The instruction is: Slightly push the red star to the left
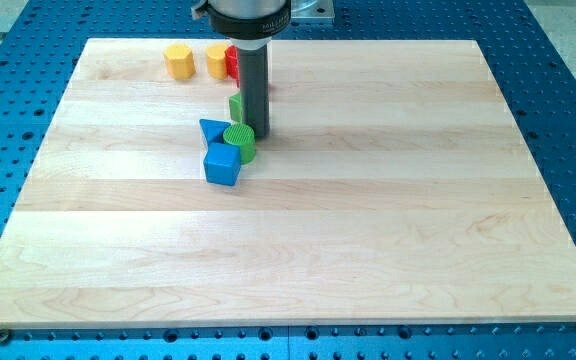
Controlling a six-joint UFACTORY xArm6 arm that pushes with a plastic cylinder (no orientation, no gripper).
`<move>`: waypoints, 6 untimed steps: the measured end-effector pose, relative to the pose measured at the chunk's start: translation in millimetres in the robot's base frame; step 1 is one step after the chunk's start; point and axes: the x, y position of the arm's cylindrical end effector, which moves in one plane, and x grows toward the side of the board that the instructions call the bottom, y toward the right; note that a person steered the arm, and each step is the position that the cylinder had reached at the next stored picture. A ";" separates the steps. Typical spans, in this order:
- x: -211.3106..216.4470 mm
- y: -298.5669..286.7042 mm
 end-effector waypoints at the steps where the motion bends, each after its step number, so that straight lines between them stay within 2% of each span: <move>1: -14.1 1.2; 2: -18.2 15.3; 3: -52.8 54.2; 4: -105.4 51.1; 5: -111.0 35.0; 6: -97.2 25.2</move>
